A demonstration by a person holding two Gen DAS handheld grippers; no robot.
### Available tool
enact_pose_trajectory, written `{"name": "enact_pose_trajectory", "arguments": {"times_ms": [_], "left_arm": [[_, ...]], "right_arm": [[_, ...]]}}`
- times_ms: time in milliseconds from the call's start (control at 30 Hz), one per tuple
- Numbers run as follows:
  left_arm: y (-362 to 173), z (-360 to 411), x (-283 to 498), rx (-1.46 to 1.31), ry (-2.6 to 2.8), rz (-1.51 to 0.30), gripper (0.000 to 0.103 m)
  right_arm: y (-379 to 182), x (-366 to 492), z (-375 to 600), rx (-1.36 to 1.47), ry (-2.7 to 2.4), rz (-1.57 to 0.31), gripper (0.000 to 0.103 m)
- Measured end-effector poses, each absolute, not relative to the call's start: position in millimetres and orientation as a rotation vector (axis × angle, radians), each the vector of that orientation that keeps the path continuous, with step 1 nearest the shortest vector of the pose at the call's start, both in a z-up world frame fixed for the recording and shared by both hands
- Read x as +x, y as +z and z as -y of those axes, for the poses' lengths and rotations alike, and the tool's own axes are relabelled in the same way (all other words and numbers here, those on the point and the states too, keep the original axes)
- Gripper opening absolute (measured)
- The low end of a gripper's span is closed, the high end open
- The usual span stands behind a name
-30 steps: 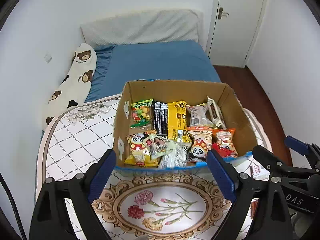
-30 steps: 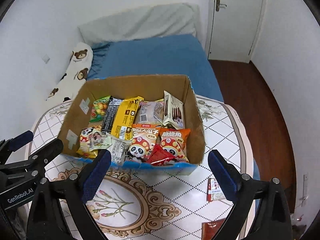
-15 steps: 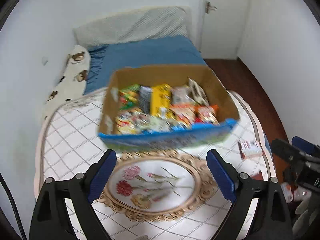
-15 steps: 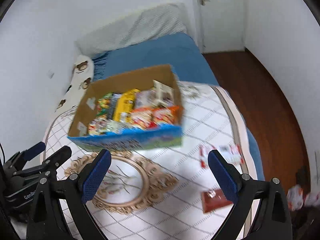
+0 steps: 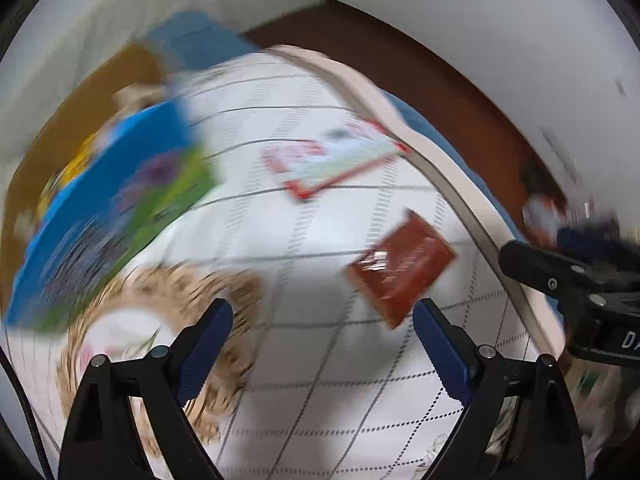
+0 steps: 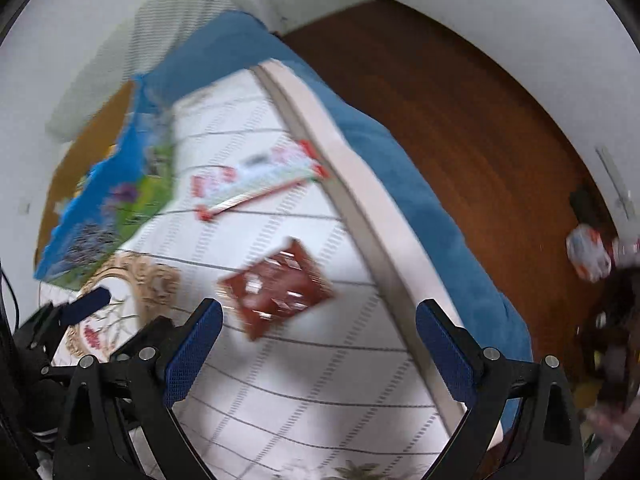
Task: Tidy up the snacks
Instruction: 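Grasp the brown jerky packet with left tool while right tool grasps the red-and-white spicy strip pack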
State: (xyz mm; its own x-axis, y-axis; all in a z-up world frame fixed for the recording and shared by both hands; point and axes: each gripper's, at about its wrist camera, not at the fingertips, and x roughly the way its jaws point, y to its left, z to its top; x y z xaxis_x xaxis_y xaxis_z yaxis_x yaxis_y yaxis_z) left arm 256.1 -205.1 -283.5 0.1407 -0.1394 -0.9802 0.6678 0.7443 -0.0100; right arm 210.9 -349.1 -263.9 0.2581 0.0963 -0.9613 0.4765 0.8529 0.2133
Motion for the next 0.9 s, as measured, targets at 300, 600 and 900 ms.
{"name": "enact_pose_trajectory", "arguments": {"times_ms": [300, 600, 900], "left_arm": [[-348.0, 298.6, 240.0, 0.916, -0.874, -1.341, 0.092], [-353.8, 277.7, 238.1, 0.801, -0.749, -1.360, 0.055], [-362.3, 136.0, 277.4, 0.211, -0.244, -1.554, 0.055]], "right_arm": [[-304.8, 176.0, 397.5, 0.593, -0.357, -1.358, 0.099], [-298.9, 191.5, 409.5, 0.458, -0.218, -1.393, 0.099], [-299.5, 320.1, 322.7, -0.104, 0.215, -1.433, 0.099]]}}
